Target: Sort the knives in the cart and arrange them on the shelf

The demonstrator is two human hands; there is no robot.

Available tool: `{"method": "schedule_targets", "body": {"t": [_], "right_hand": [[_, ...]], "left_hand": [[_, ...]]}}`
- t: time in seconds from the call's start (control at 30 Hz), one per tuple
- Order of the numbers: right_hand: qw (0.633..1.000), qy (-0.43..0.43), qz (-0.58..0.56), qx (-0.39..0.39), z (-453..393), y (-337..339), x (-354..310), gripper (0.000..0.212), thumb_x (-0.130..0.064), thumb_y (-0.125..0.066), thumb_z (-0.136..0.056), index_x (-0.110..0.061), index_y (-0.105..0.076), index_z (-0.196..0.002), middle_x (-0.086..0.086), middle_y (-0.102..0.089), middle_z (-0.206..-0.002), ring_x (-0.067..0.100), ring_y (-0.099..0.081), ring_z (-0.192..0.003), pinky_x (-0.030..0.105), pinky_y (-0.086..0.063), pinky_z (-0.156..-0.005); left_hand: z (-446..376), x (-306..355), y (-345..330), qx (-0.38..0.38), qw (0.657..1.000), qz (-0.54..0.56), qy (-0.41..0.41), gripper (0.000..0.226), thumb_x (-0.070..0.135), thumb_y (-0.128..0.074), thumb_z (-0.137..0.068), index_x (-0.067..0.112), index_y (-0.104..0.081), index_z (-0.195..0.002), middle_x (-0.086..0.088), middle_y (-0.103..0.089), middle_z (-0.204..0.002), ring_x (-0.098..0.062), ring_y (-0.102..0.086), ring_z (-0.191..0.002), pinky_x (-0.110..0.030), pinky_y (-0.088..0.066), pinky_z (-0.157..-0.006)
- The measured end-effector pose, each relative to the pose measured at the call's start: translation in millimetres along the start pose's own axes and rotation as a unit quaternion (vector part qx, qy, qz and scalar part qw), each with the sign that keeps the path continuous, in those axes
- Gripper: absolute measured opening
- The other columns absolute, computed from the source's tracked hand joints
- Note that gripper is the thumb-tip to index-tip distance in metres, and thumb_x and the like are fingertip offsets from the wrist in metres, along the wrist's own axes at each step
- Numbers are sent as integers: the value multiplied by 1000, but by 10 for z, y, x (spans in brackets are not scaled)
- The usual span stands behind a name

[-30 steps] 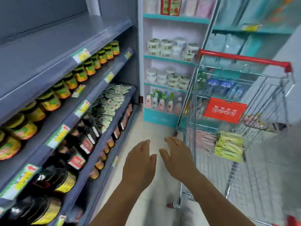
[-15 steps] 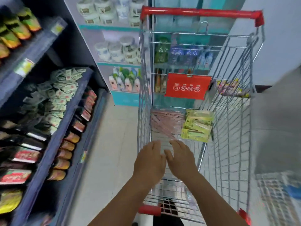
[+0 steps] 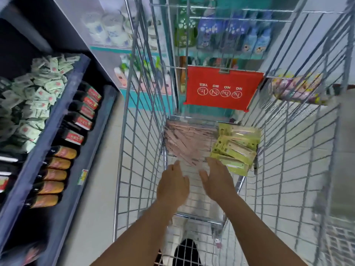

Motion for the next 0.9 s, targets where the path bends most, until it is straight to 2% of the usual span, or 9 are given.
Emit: {"method": "schedule_targets", "body": {"t": [0.27, 0.47, 0.6, 0.7, 0.73, 0.8, 0.9], "right_hand": [[998, 7, 45, -43, -900, -466, 247, 49, -28, -45, -97, -17, -33, -144, 9, -40, -145, 29, -38, -131, 35, -31, -107], [995, 45, 83, -40, -1419, -709, 295, 45, -20, -47, -95, -15, -40, -139, 8, -46, -138, 26, -40, -129, 31, -28, -106], [992, 67, 104, -31, -1709, -908, 294, 29, -23, -46, -88, -21, -55, -115, 8, -61, -117, 31, -54, -111, 37, -41, -92], [975, 119, 182, -43, -1766, -969, 285, 45, -15, -50, -90, -13, -48, -135, 9, -54, -131, 33, -46, -120, 41, -39, -96], [974, 121, 184, -42, -1775, -972, 292, 46, -13, -51, -90, -12, -48, -136, 9, -53, -132, 34, -45, -121, 42, -39, -97], [980, 89, 176, -37, -1817, -1011, 345, 48, -12, -53, -87, -16, -46, -135, 7, -54, -132, 30, -45, -122, 40, -38, -98], [986, 51, 152, -47, -1843, -1040, 391, 51, -10, -49, -85, -21, -41, -134, 5, -50, -134, 28, -46, -121, 38, -38, -97]], "left_hand": [[-835, -214, -612, -33, 998, -23, 37, 64, 30, -41, -97, 29, -7, -151, -15, -35, -141, -30, -37, -127, -42, -43, -99], [-1287, -207, -861, -9, 999, -47, 5, 57, 33, -36, -100, 31, -8, -150, -16, -24, -148, -31, -27, -133, -40, -34, -105], [-1484, -208, -968, 25, 999, -20, 37, 51, 38, -34, -100, 28, -19, -147, -16, -27, -144, -32, -31, -130, -40, -34, -105], [-1508, -267, -1023, 59, 996, -4, 74, 61, 44, -35, -98, 21, -12, -149, -16, -25, -146, -31, -31, -129, -40, -34, -106], [-1492, -286, -1035, 65, 994, -5, 88, 67, 46, -37, -96, 18, -8, -150, -16, -23, -146, -31, -31, -130, -40, -32, -108], [-1475, -330, -1065, 58, 992, -12, 115, 79, 53, -43, -93, 11, -5, -148, -17, -22, -143, -31, -29, -132, -39, -30, -109], [-1510, -376, -1070, 40, 989, -13, 143, 73, 48, -49, -93, 10, -11, -141, -15, -26, -137, -30, -30, -129, -37, -34, -106]]}}
Point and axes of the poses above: each hand's wrist, its own z-axis away from the middle knuckle, its own y-axis out of the back of the hand, x = y × z, the point moved 3 cm from there along -z, towards the middle knuckle
